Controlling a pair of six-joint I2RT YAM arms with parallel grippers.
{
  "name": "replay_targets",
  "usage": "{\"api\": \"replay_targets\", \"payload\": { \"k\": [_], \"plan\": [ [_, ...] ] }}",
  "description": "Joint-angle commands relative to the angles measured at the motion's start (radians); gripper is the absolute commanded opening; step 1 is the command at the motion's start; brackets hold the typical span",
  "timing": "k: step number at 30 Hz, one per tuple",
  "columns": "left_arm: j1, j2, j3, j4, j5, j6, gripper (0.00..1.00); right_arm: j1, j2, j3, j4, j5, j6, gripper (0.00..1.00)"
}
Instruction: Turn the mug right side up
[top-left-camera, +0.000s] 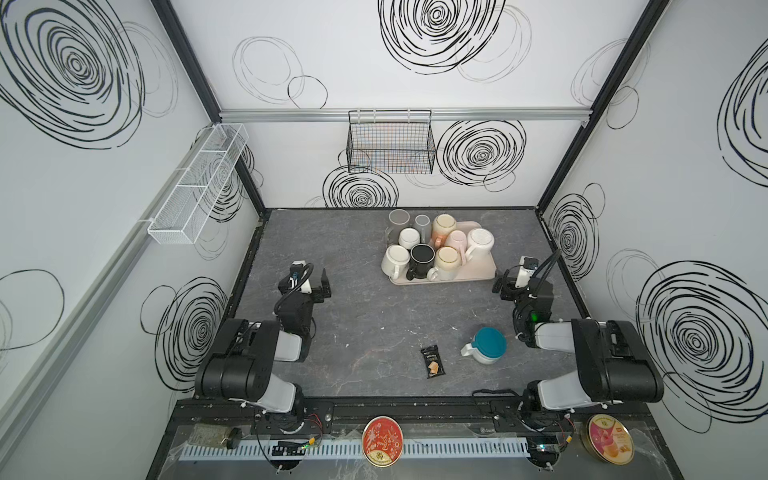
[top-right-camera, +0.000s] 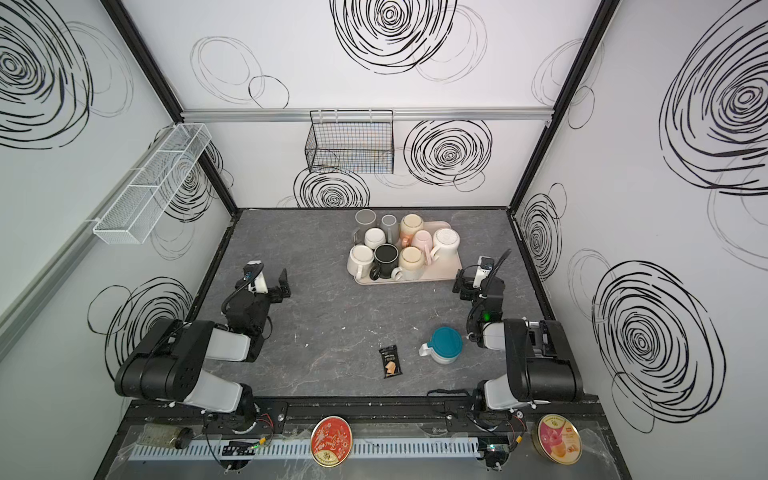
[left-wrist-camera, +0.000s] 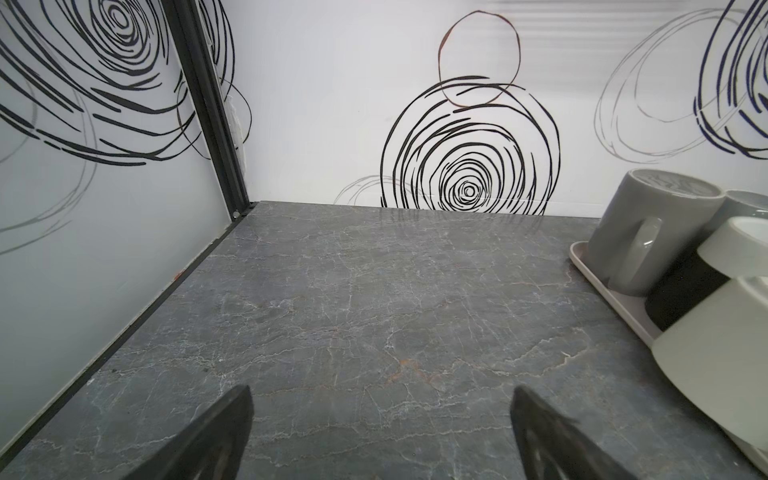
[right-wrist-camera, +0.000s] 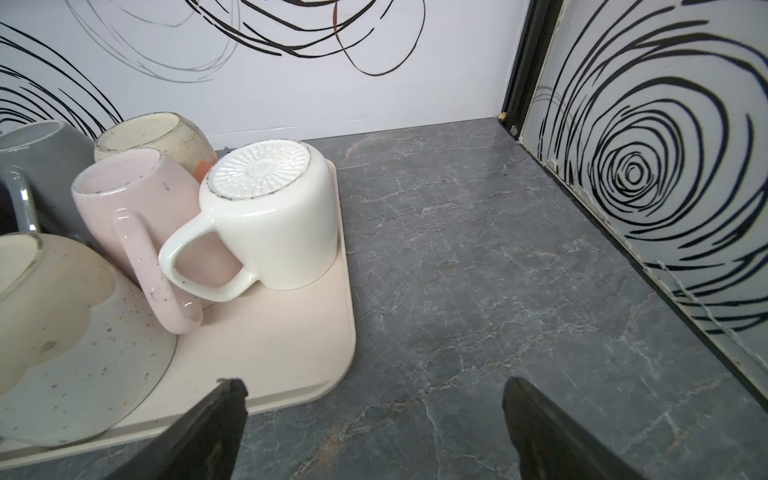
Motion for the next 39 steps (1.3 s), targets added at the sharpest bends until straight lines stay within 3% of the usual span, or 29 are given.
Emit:
{"api": "replay_targets", "payload": {
  "k": [1,18,32,39],
  "plan": [
    [0.023,-0.012,-0.015,0.089,0.047,-0.003,0.99,-0.001,0.007,0.018,-0.001,0.005,-0.006,1.00],
    [0.045,-0.003,-0.038,0.147,0.107,-0.012,0.99,-0.002,0.007,0.020,-0.002,0.005,-0.005,1.00],
    [0.019,-0.009,-0.009,0.082,0.112,0.025,0.99,-0.004,0.005,0.017,0.002,0.001,-0.006,1.00],
    [0.018,-0.009,-0.008,0.081,0.112,0.025,0.99,-0.004,-0.088,0.172,-0.325,-0.009,-0.009,1.00]
  ]
}}
